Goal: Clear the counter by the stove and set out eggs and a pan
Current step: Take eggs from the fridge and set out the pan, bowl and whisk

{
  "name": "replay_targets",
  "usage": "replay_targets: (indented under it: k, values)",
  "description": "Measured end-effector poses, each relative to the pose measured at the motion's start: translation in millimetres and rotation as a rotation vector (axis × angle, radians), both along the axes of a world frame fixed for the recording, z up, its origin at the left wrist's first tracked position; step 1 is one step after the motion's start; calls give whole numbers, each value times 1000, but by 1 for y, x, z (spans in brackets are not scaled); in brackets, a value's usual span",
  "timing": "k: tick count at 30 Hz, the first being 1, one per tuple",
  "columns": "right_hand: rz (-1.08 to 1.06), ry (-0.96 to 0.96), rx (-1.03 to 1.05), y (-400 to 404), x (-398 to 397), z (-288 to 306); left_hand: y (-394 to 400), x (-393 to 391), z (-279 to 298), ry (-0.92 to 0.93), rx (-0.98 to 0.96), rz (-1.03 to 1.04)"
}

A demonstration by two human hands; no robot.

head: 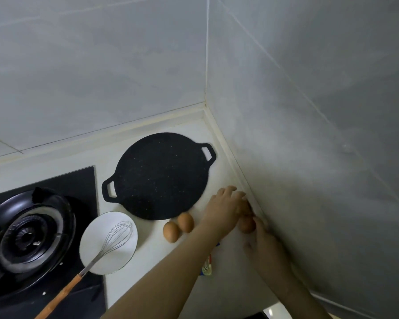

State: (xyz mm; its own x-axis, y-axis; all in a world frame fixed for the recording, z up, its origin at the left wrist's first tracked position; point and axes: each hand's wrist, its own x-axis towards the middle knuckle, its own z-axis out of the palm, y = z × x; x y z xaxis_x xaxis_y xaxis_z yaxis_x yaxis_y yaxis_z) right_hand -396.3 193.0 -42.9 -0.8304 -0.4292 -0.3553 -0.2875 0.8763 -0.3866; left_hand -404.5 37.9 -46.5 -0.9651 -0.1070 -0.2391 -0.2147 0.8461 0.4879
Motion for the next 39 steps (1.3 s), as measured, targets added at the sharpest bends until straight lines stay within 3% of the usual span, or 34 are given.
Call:
replay_targets:
  k: [9,24,31,39]
  values:
    - [0,-91,-76,10,0,-7,-2,-1,-4,16,162,-46]
    - [119,-64,-137,-12,-12,-20,-24,25,-5,-89,38,12]
    - [204,-65,-29,-34,-27,-16,-39,50,-19,-78,-128,133]
    - [316,-113,-104,-62,-38,-13,-42,53,-18,-52,-99,303]
